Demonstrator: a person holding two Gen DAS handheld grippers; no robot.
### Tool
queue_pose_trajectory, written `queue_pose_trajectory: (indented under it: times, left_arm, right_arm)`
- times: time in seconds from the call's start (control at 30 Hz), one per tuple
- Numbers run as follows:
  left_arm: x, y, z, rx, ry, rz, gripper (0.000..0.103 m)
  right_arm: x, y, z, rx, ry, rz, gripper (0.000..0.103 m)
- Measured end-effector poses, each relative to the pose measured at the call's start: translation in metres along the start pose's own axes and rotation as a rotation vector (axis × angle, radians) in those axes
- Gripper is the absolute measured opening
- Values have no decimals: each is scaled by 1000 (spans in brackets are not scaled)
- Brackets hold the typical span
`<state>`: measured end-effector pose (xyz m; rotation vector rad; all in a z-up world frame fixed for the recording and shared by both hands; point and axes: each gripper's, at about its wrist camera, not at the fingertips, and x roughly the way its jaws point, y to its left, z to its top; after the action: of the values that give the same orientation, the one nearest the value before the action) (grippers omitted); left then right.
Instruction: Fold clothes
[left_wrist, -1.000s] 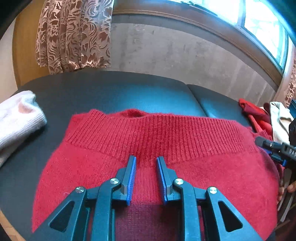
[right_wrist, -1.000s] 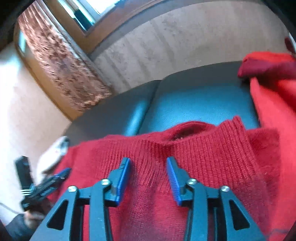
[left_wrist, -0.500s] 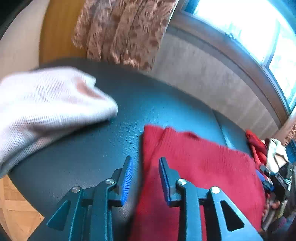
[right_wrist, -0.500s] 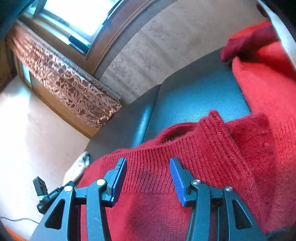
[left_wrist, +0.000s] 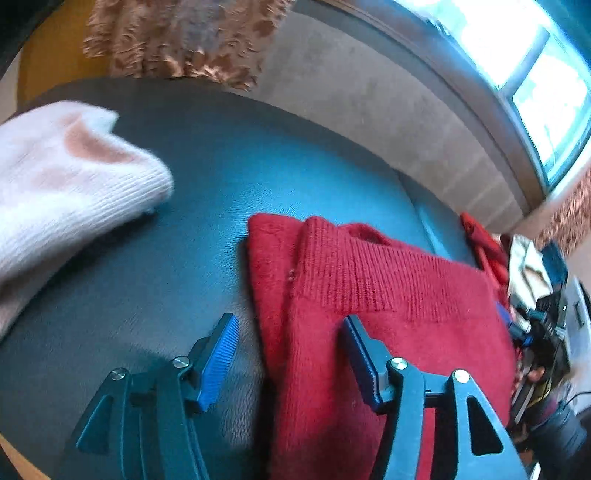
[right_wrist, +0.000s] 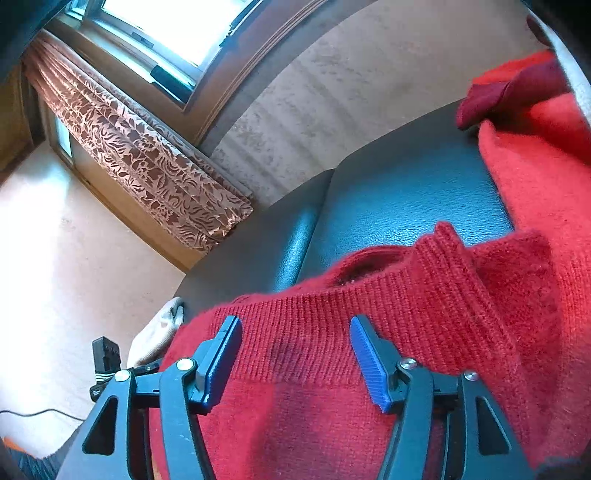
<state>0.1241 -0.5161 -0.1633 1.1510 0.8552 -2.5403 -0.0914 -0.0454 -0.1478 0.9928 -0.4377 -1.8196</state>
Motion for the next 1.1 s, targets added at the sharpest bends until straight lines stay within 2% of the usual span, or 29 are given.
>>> queue_pose_trajectory:
  times: [0.03, 0.07, 0.1, 0.17, 0.2, 0.4, 0.5, 0.6, 0.77, 0.87, 1.0, 1.1]
  left_arm:
    - [2, -2, 3, 10, 18, -3, 56]
    - [5, -3, 5, 21, 36, -6, 49]
    - [6, -5, 6, 30, 55, -12, 34]
    - [9, -8, 8, 36, 84, -24, 20]
    - [8, -10, 9, 33, 81, -12, 17]
    - [4, -10, 23, -41, 38, 62, 13]
    - [-1, -10, 41, -54, 11, 121, 12]
    - [-8, -14, 59, -33, -11, 178, 12]
    - [-14, -22, 78, -13, 3, 194, 12]
    - [-20, -32, 77, -4, 27, 181, 12]
    - [-39, -54, 74, 6, 42, 129, 12]
    - [-55, -72, 79, -21, 43, 34, 11]
  right_arm:
    - [0, 0, 0, 1, -1, 4, 64]
    - [0, -1, 0, 1, -1, 7, 64]
    - [0, -1, 0, 2, -1, 9, 64]
    - [0, -1, 1, 2, -1, 14, 65]
    - [0, -2, 1, 2, -1, 17, 65]
    - [3, 4, 6, -22, 50, -15, 67]
    - [1, 18, 14, -70, 141, -69, 67]
    - [-17, 37, 15, -192, 201, -103, 67]
    - [-53, 63, 4, -422, 298, -141, 67]
    - [-59, 64, -2, -482, 339, -139, 67]
    - [-43, 55, -9, -540, 405, -171, 66]
    - [-28, 46, -19, -572, 434, -207, 64]
